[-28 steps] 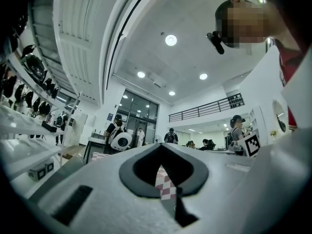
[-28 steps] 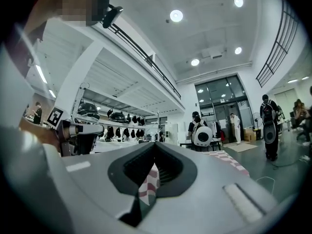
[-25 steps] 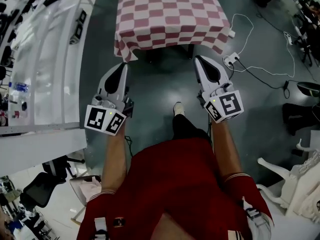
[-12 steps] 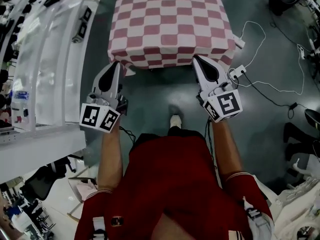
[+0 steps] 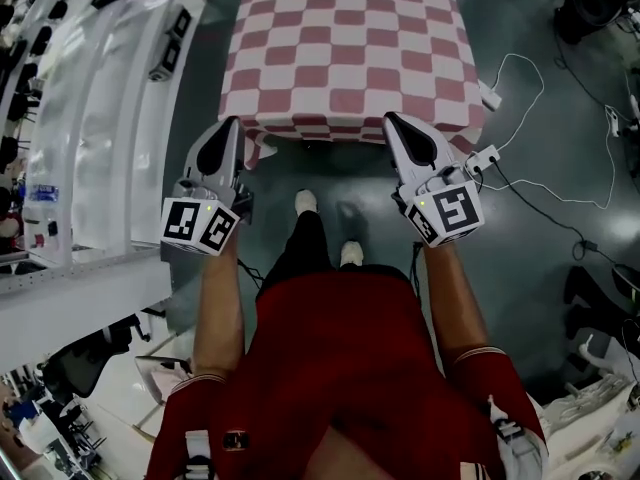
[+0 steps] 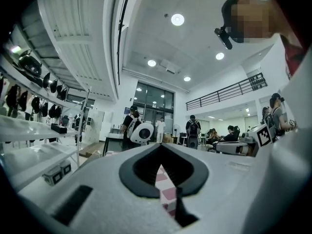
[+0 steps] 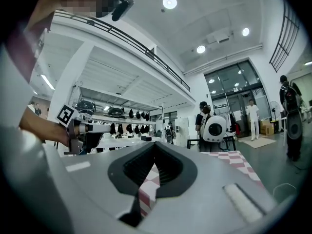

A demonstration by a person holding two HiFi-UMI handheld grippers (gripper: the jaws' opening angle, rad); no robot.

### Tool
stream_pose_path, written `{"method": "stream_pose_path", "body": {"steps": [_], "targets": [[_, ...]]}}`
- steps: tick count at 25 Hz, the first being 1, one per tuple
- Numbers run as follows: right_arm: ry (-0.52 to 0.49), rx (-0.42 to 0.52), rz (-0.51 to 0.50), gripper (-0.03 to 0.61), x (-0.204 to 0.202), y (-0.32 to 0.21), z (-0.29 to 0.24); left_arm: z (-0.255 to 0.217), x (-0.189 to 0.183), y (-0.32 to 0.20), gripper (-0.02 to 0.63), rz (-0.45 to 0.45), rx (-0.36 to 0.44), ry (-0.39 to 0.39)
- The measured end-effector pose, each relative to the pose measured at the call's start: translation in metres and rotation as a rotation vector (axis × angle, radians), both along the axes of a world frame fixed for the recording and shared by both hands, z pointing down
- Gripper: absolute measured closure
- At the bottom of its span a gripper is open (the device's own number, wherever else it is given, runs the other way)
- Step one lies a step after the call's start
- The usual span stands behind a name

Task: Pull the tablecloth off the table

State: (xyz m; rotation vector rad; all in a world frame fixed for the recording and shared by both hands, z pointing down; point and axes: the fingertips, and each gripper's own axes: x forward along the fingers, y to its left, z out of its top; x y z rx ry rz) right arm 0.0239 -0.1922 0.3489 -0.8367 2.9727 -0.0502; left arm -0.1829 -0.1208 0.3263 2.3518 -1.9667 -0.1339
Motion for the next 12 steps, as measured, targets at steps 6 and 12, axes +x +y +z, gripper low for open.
{"method": "stream_pose_path", "body": {"steps": [6, 12], "targets": [[0.038, 0.014, 0.003, 0.563, -0.035, -0.043, 0.008, 0.017, -0.047, -0.053, 0.606, -0.018, -0.002, 0.006], [0.077, 0.010, 0.011, 0.563, -0.092, -0.089, 0.012, 0.047, -0.111, -0.111, 0.590, -0.009, -0.051, 0.032]]}}
